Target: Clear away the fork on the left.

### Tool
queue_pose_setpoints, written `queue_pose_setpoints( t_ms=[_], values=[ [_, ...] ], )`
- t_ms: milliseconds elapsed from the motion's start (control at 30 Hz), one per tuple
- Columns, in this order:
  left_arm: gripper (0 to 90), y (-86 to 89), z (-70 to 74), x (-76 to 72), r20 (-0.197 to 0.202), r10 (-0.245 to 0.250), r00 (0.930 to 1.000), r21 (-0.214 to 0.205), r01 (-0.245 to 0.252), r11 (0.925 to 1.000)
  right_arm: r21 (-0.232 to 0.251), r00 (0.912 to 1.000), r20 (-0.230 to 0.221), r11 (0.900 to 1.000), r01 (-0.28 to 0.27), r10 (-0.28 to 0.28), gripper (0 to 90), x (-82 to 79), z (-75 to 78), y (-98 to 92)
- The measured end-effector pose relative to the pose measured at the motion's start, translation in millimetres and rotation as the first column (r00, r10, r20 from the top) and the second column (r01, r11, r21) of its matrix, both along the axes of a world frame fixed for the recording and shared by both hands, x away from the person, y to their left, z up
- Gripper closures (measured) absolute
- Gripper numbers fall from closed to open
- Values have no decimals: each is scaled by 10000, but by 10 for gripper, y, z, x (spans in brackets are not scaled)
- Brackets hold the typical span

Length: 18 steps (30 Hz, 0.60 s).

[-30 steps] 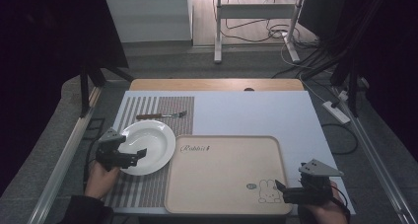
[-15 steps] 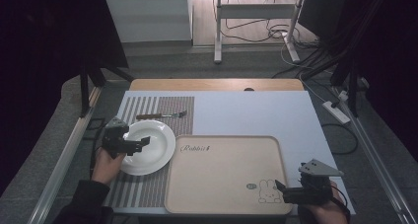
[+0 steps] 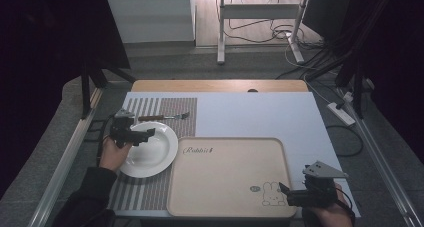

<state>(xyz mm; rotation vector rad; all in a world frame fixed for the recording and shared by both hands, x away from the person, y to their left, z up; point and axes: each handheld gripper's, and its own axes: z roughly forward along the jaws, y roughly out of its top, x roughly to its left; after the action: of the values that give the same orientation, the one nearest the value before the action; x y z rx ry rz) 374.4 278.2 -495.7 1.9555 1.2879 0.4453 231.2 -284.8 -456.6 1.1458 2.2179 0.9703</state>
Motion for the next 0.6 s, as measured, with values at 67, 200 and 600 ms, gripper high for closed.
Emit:
queue_pose_setpoints(
  t_ms=[67, 200, 600],
  values=[
    [1, -20, 1, 80, 18, -64, 10000, 56, 63, 10000, -4, 10000, -18, 10000, -5, 5, 0, 1, 0, -1],
    [1, -43, 0, 160, 60, -135, 9999, 134, 135, 9998, 1, 10000, -27, 10000, -14, 14, 0, 2, 0, -2],
    [1, -78, -11, 435, -83, -470, 9989, -173, 469, 9987, 22, 10000, -54, 10000, -35, 35, 0, 4, -1, -4]
  ],
)
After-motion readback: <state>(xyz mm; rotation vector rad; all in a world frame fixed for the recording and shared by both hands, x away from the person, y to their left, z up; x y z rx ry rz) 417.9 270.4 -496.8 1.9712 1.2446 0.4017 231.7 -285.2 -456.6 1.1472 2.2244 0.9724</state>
